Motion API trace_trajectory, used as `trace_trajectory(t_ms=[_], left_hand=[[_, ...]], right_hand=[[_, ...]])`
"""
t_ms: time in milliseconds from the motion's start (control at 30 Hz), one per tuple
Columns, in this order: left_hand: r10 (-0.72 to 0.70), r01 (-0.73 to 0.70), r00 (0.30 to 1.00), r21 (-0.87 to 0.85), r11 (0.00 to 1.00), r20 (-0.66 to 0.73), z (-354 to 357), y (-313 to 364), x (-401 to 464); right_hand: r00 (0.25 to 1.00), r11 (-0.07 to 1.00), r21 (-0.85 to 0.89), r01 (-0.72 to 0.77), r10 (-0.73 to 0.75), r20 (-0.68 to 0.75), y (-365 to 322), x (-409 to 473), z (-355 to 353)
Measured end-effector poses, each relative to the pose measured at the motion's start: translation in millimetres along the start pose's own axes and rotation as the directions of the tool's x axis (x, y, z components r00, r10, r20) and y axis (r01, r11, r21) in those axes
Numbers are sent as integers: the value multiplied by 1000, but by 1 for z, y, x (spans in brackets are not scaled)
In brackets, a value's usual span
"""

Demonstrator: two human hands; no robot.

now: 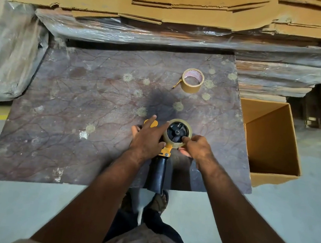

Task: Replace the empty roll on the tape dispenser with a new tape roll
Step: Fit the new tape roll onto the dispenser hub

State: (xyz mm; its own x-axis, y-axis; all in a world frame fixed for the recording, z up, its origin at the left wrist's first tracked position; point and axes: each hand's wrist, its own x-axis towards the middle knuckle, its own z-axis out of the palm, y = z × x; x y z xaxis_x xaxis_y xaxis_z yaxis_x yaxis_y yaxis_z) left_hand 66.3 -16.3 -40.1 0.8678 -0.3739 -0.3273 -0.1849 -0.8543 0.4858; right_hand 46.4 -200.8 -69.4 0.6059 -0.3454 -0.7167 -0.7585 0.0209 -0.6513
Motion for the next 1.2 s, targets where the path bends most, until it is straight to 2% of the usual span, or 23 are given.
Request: trace_trajectory(t_ms=[133, 200, 300, 367, 433, 567, 667, 700, 767, 800, 867, 933, 1033, 1200], left_hand=[[-18, 18, 1000, -42, 999, -1, 2, -1, 0], [2, -4, 1000, -52, 999, -27, 1, -7, -2], [13, -7, 966, 23, 1000, -258, -2, -12, -13], [-27, 67, 927, 94, 993, -374, -4, -13, -27], [-83, 134, 920, 110, 985, -382, 0, -18, -35], [-168, 184, 927, 17, 983, -336, 1, -17, -36], [-131, 145, 929, 14, 989, -345, -3, -9, -32], [-110, 127, 934, 30, 991, -340, -2, -7, -29], [-89, 122, 949, 94, 988, -302, 0, -3, -22], [-101, 139, 958, 128, 982, -269, 3, -1, -18], [-155, 187, 969, 160, 969, -194, 5, 4, -9], [-187, 207, 973, 153, 966, -137, 3, 6, -2], [-191, 197, 979, 85, 977, -72, -5, 4, 0], [-98, 91, 993, -110, 990, -60, -9, -15, -1]], right_hand=[[1000, 988, 151, -16, 17, -9, 5, -6, 0], [999, 993, 113, 15, -10, -40, 1, -5, -4], [995, 996, -36, 86, -88, -56, -13, -2, -11], [994, 991, -97, 97, -101, -37, -20, 1, -15], [995, 988, -123, 97, -101, -25, -24, 0, -16], [991, 980, -165, 113, -122, -47, -20, -10, -13], [942, 932, -283, 225, -282, -180, -8, -31, -8], [918, 921, -282, 268, -333, -217, 0, -43, -5], [912, 934, -213, 288, -335, -236, 24, -63, 8], [937, 957, -137, 256, -280, -208, 38, -70, 17], [996, 991, 112, 72, -65, -66, 58, -80, 32], [981, 934, 317, -165, 123, 149, 60, -84, 36], [905, 875, 333, -353, 229, 357, 56, -83, 20], [787, 870, 253, -423, 215, 578, 66, -71, 2]])
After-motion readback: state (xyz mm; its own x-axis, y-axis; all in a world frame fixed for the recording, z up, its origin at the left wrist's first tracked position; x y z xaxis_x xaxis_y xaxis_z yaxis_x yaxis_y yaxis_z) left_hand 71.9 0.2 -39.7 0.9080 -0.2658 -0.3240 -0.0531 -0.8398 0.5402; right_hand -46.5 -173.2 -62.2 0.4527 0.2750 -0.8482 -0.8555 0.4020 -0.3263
